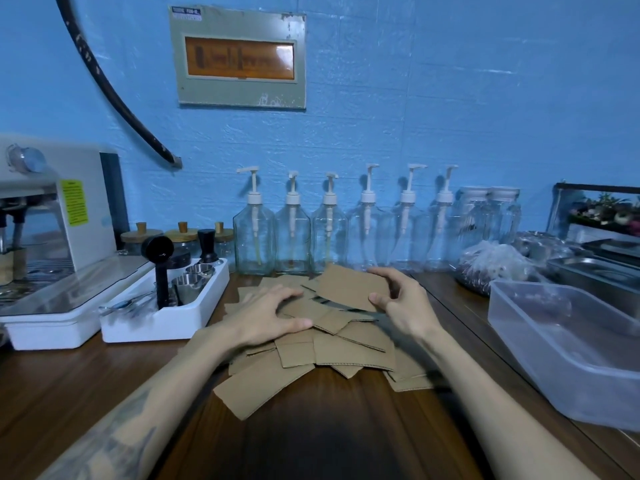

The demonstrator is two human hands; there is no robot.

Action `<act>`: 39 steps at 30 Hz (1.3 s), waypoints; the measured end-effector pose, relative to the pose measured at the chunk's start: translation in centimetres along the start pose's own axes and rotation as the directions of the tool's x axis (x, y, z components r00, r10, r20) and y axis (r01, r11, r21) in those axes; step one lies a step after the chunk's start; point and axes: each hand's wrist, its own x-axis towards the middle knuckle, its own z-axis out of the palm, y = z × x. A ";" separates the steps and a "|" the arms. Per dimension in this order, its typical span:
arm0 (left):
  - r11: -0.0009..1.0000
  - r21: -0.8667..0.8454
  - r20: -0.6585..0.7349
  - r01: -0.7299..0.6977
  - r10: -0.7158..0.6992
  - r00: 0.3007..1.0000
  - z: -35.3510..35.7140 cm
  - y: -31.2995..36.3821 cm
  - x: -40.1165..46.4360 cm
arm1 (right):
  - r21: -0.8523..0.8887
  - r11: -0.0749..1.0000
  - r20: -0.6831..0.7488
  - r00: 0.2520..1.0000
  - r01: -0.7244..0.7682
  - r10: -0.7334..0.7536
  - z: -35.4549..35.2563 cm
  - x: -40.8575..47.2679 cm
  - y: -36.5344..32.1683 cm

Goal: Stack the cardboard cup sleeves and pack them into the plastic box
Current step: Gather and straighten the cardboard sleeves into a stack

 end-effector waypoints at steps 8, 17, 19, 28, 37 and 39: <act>0.985 -0.174 -0.041 -0.014 0.007 0.999 -1.3 -0.2 -1.0 | 0.045 0.999 0.002 1.000 -0.012 0.012 0.4 0.4 0.4; 0.922 -0.378 -0.136 -0.085 0.035 0.990 -2.2 -0.8 -3.6 | 0.199 0.979 -0.009 0.998 -0.053 0.056 0.6 0.7 0.3; 0.848 -0.520 -0.140 -0.099 0.030 0.990 -2.4 -1.1 -4.3 | 0.162 0.986 0.034 0.999 -0.042 0.037 1.1 0.5 0.5; 0.627 -0.767 -0.248 -0.133 -0.099 0.964 -3.5 -1.7 -4.7 | 0.034 0.998 0.152 0.987 0.045 -0.050 2.3 -0.4 -0.4; 0.527 -0.807 -0.473 -0.266 -0.306 0.826 -3.7 -0.4 -3.9 | 0.037 0.993 0.157 0.981 0.112 -0.117 2.8 -0.3 -0.2; 0.574 -0.762 -0.488 -0.301 -0.204 0.849 -3.4 0.3 -3.7 | 0.044 0.993 0.178 0.977 0.111 -0.118 3.0 -0.3 -0.4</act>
